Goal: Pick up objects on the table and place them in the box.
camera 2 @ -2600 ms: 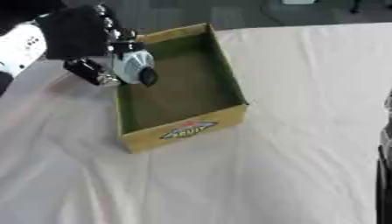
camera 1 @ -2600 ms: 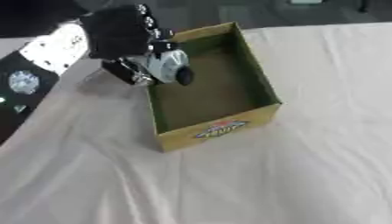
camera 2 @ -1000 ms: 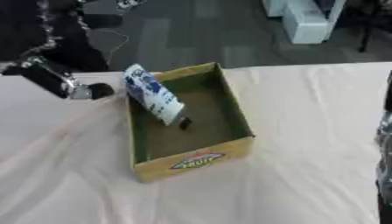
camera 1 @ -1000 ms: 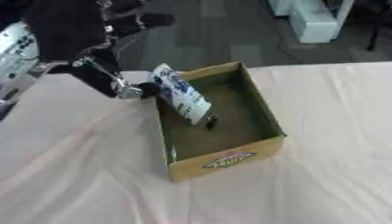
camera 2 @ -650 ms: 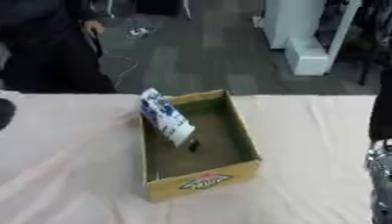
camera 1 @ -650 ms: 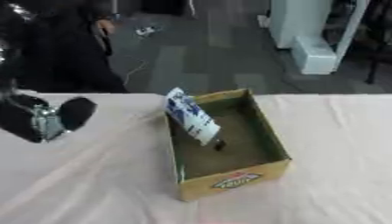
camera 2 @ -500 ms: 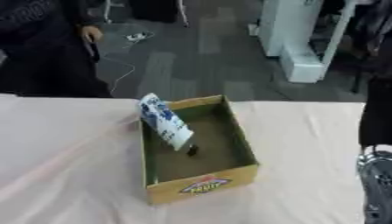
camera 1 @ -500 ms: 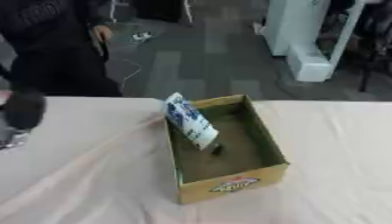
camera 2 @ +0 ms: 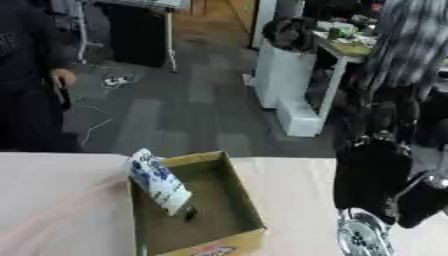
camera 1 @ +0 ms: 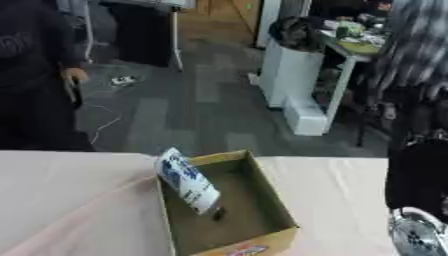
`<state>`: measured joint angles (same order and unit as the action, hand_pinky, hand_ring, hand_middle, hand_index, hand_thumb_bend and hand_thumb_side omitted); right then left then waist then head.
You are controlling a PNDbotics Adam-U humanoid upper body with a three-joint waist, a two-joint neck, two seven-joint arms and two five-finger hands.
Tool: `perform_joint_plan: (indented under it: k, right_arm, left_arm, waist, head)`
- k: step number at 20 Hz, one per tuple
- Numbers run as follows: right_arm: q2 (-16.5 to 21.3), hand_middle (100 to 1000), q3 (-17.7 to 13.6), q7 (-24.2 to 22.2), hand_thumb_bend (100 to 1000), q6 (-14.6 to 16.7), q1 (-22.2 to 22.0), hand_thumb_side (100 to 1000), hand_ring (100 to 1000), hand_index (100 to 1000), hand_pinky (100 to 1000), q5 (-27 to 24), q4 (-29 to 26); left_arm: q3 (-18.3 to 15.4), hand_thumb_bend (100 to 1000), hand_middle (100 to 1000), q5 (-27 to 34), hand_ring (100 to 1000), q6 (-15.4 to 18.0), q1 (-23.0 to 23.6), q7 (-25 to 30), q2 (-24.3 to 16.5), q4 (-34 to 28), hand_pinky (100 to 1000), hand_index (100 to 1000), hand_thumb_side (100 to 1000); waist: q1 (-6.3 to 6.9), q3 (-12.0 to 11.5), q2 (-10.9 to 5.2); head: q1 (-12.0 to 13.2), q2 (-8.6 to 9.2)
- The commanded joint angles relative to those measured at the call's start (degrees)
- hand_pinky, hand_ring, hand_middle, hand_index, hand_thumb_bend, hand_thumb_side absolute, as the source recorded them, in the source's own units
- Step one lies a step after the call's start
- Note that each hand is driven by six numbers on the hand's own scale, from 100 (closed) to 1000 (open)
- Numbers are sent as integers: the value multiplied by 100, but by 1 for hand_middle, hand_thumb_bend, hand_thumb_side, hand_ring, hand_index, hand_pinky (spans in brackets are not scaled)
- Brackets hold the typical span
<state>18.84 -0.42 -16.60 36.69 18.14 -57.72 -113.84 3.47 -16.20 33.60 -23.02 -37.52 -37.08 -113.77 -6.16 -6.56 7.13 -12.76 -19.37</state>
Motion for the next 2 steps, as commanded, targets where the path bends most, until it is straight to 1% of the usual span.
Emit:
perform_joint_plan:
  k: [1,2]
  right_arm:
    - [181,481,-9,-140,100,37,-6,876,445,693,302,2,-75]
    - [184,480,-9,-154,100,40,-3,875,444,693,303,-14,-75]
  left_arm:
    - [19,235,793,124,758,983,-97,-968,-14,-82,648,811,899]
    - [67,236,797,232,755,927,-95,-939,3,-82,647,812,903]
  waist:
    - [21,-5,-91]
    - [27,8,-93]
  head:
    - [-178,284]
    - [-215,323]
